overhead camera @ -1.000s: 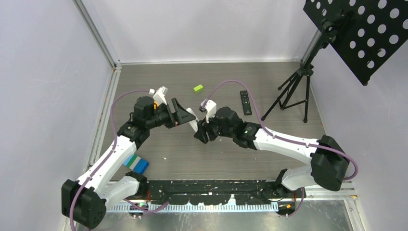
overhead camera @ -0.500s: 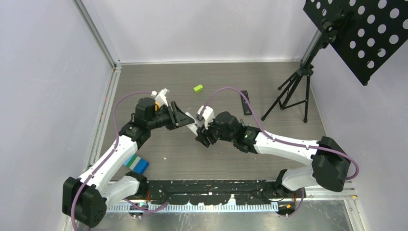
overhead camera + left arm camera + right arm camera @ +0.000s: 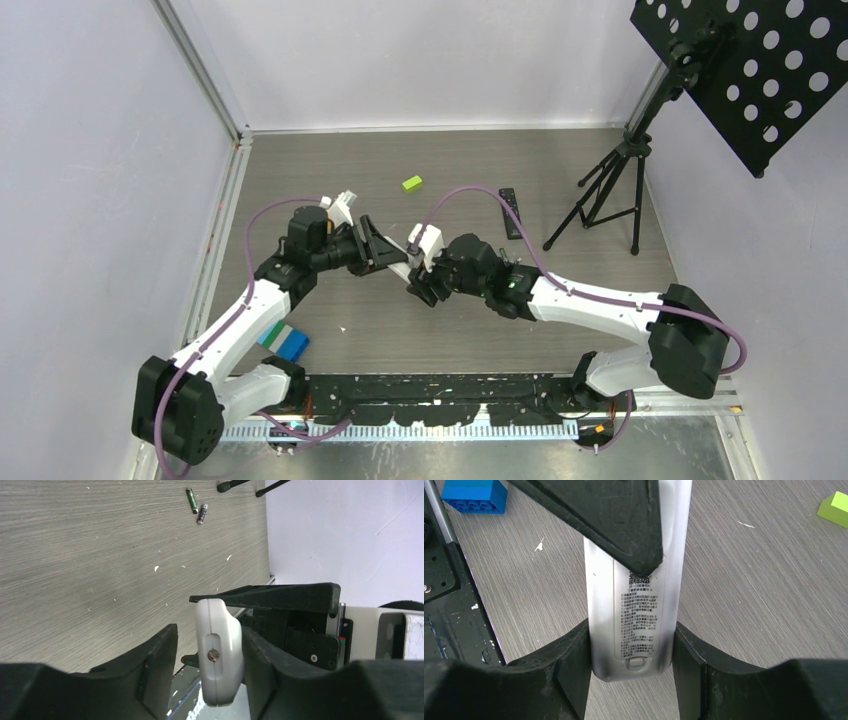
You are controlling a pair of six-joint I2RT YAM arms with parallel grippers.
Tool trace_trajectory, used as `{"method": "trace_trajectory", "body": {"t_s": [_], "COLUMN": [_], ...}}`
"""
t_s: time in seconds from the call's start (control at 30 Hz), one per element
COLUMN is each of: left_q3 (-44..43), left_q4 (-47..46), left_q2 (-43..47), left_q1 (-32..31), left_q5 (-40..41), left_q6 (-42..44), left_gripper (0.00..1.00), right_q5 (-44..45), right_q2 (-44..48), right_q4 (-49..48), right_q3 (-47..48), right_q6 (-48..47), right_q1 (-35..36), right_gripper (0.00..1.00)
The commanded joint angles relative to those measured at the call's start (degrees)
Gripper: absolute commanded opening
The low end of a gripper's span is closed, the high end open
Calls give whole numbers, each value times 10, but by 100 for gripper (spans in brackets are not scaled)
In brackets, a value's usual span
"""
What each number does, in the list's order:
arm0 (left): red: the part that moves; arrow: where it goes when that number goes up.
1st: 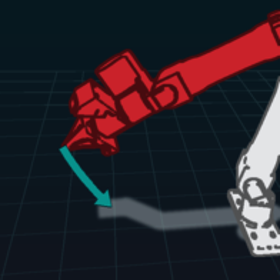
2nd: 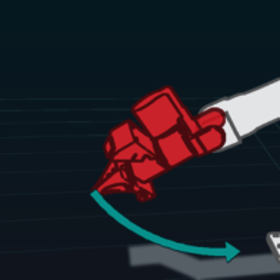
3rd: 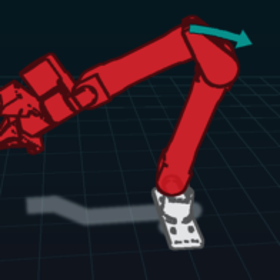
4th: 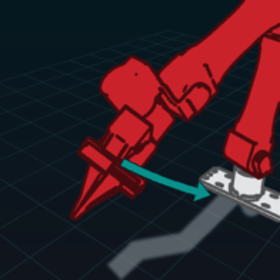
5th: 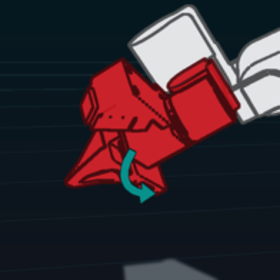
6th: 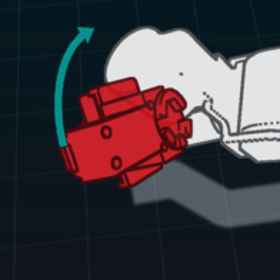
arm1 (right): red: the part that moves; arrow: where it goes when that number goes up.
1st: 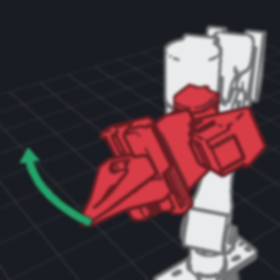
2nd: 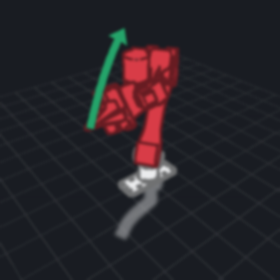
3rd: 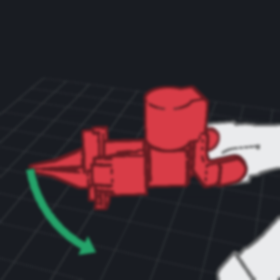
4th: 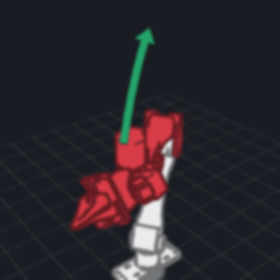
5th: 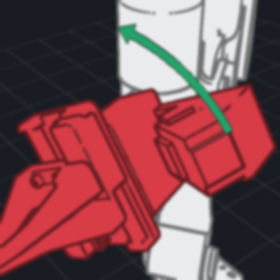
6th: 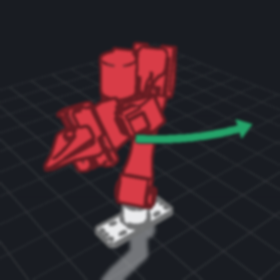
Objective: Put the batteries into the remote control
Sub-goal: Adjust the remote control.
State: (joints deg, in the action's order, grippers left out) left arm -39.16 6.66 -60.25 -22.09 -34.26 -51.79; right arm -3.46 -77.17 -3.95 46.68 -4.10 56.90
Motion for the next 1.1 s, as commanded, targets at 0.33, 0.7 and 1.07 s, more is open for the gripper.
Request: {"method": "trace_trajectory", "body": {"t_s": [0.33, 0.7, 1.07], "left_q3": [-2, 18, 149], "left_q4": [-24, -78, -299], "left_q2": [21, 12, -7], "left_q1": [23, 24, 22], "left_q5": [-9, -38, 68], "left_q6": [-12, -5, 9], "left_gripper": [46, 0, 0], "right_q5": [7, 66, 104], "right_q2": [27, 18, 104], "right_q4": [-40, -29, 16], "right_q3": [-7, 9, -46], "right_q6": [-21, 31, 407], "right_q1": [5, 4, -20], "right_gripper": [15, 58, 81]}}
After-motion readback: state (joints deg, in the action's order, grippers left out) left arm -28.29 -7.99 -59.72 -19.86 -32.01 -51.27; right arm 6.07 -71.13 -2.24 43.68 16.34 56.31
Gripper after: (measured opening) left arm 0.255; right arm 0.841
